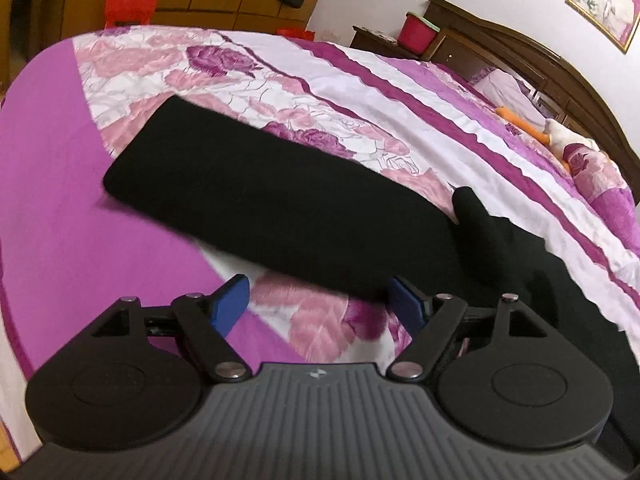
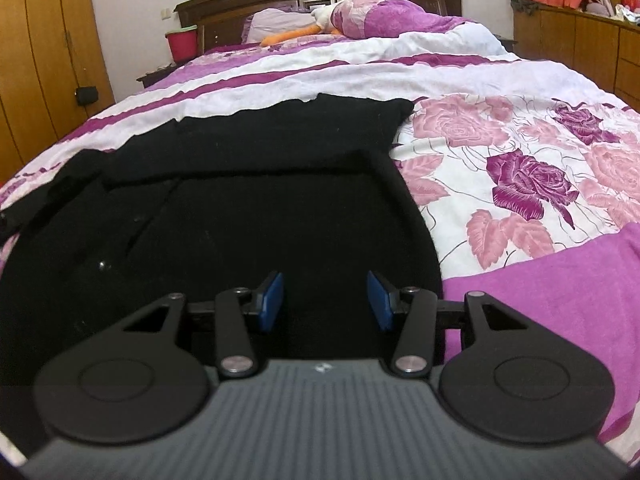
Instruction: Fold small clothes
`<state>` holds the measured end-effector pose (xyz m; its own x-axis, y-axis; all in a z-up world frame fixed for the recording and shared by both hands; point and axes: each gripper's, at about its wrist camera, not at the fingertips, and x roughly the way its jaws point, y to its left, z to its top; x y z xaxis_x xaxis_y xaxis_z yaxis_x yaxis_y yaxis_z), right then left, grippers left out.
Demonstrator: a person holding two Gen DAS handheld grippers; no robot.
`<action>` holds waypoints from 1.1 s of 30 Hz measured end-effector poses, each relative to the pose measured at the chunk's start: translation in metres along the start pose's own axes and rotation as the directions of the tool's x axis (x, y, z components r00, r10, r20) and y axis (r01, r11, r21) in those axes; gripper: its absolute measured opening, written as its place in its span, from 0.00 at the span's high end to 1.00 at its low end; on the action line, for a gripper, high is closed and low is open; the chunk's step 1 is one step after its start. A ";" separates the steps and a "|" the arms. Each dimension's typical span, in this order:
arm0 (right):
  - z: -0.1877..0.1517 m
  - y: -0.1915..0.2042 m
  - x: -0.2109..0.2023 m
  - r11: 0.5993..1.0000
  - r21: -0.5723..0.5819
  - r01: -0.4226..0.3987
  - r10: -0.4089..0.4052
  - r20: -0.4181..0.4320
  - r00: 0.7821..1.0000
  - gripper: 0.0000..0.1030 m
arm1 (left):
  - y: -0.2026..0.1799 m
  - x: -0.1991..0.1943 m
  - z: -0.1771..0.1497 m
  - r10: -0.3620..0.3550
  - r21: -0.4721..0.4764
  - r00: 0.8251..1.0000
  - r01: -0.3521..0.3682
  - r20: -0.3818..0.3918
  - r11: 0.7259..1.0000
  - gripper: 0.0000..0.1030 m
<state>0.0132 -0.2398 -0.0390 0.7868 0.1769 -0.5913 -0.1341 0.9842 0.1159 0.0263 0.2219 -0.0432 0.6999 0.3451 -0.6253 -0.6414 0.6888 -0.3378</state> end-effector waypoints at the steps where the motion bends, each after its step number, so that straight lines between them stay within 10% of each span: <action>1: -0.001 0.000 0.001 1.000 -0.001 -0.001 0.001 0.002 1.000 0.47 | -0.001 0.005 0.002 0.005 0.000 1.000 -0.005 0.005 1.000 0.20; 10: -0.006 -0.002 0.003 1.000 0.008 -0.014 0.014 0.020 1.000 0.44 | -0.003 0.047 0.025 0.050 0.003 0.992 -0.051 0.112 0.999 0.20; 12: -0.006 -0.002 0.003 1.000 0.007 -0.014 0.014 0.022 1.000 0.44 | 0.005 0.049 0.034 0.033 -0.051 0.991 -0.026 0.132 0.998 0.37; 14: -0.006 -0.002 0.003 1.000 0.005 -0.014 0.014 0.022 1.000 0.44 | 0.016 0.050 0.045 0.036 -0.095 0.992 -0.024 0.124 0.995 0.78; 16: -0.006 -0.002 0.003 1.000 0.009 -0.015 0.015 0.023 1.000 0.44 | 0.029 0.046 0.056 -0.006 -0.126 0.991 0.023 0.135 0.992 0.87; 25: -0.003 -0.003 0.001 0.999 0.033 -0.017 0.016 0.025 1.000 0.44 | 0.034 0.010 0.100 0.058 0.011 0.950 -0.064 0.305 0.998 0.90; 33: -0.002 -0.006 -0.003 0.997 0.071 -0.033 0.031 0.030 0.999 0.44 | -0.017 -0.019 0.116 -0.151 0.143 0.935 0.110 0.320 0.984 0.90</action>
<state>0.0106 -0.2460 -0.0392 0.8000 0.2072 -0.5631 -0.1172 0.9744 0.1921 0.0602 0.2776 0.0566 0.8522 0.4227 -0.3084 -0.5089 0.8065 -0.3009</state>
